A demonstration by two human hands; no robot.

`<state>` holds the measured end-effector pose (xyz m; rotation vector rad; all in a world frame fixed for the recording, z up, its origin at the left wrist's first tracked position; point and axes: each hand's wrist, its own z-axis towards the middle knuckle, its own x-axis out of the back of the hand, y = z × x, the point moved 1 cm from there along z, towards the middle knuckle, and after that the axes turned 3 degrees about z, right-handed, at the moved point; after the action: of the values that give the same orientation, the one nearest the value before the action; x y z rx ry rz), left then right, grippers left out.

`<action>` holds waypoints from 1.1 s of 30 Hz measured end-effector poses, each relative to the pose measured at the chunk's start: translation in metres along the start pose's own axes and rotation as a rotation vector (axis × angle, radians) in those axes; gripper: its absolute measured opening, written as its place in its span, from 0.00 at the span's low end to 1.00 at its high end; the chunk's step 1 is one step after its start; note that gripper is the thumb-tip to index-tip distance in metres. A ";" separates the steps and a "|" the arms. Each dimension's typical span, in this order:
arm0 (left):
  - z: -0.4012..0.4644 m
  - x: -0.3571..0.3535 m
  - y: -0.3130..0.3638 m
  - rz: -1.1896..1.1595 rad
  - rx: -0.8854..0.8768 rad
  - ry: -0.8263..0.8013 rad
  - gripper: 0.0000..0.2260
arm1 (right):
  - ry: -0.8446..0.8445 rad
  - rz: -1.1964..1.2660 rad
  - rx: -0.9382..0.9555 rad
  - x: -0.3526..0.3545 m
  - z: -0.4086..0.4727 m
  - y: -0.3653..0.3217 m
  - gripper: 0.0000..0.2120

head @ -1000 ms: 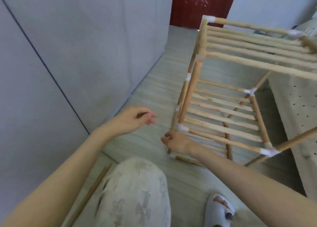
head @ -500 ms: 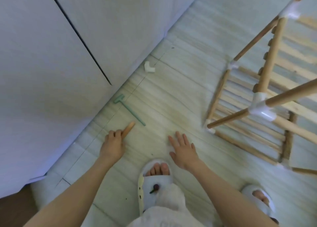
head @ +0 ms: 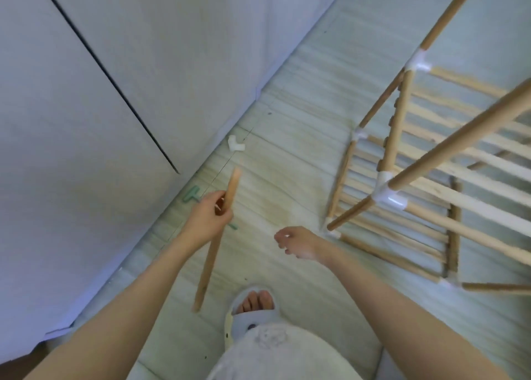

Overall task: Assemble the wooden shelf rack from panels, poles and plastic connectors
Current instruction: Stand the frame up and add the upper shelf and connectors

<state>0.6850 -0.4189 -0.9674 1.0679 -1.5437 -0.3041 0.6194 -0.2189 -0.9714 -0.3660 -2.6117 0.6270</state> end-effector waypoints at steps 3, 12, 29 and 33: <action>-0.008 0.036 0.060 -0.235 -0.031 0.110 0.09 | 0.035 0.194 0.140 0.024 -0.043 -0.033 0.16; -0.090 0.119 0.213 -0.986 -0.309 0.184 0.06 | 0.393 -0.106 0.601 0.086 -0.185 -0.068 0.17; -0.155 0.064 0.377 -1.281 -0.457 -0.225 0.04 | 0.585 1.407 1.001 0.201 -0.378 0.069 0.10; -0.173 0.033 0.399 -0.576 -0.468 -0.229 0.15 | 0.846 1.452 0.975 0.211 -0.377 0.087 0.13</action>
<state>0.6611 -0.1627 -0.6147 1.1011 -1.2362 -1.1576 0.6228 0.0680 -0.6367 -1.6587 -0.7148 1.5406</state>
